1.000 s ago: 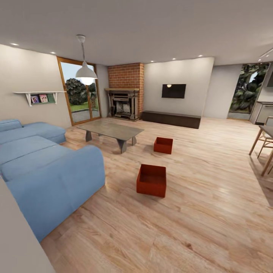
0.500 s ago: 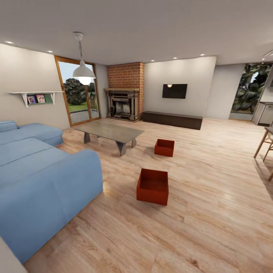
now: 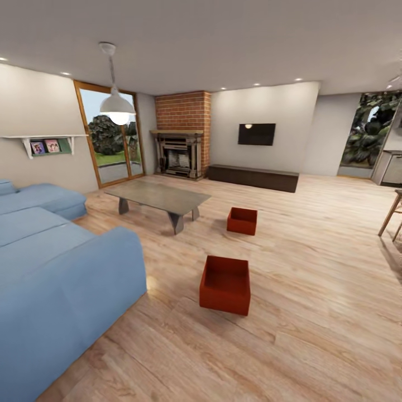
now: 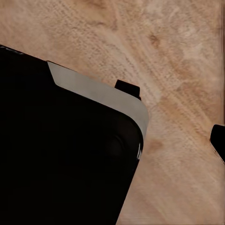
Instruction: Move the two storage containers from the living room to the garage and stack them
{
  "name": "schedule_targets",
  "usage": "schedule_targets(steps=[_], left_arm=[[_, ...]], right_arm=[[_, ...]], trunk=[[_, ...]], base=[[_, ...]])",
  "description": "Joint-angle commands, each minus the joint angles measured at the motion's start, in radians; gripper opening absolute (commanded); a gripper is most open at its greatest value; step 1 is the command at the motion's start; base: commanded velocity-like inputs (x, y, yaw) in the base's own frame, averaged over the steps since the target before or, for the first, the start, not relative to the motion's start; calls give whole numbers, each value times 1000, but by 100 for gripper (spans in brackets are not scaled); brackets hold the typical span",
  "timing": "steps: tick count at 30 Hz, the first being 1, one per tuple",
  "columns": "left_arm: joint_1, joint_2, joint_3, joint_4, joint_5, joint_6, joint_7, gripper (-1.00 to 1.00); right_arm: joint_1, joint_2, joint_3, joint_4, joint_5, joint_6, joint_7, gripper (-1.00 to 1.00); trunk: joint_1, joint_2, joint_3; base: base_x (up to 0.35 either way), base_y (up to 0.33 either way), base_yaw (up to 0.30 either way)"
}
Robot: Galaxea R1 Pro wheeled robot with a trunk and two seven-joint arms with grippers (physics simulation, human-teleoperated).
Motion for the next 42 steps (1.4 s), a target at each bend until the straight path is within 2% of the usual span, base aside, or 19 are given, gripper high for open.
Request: schedule_targets(steps=[1,15,42], left_arm=[[0,0,0,0,8,-2,0,100],[0,0,0,0,8,-2,0,100],[0,0,0,0,8,-2,0,100]], right_arm=[[-1,0,6,3,-12,-5,6,100],[-1,1,6,3,-14,-5,6,100],[-1,-5,6,3,-11,-6,6,100]], trunk=[[1,0,-1],[1,0,-1],[1,0,-1]], base=[[323,0,-188],[323,0,-223],[323,0,-6]])
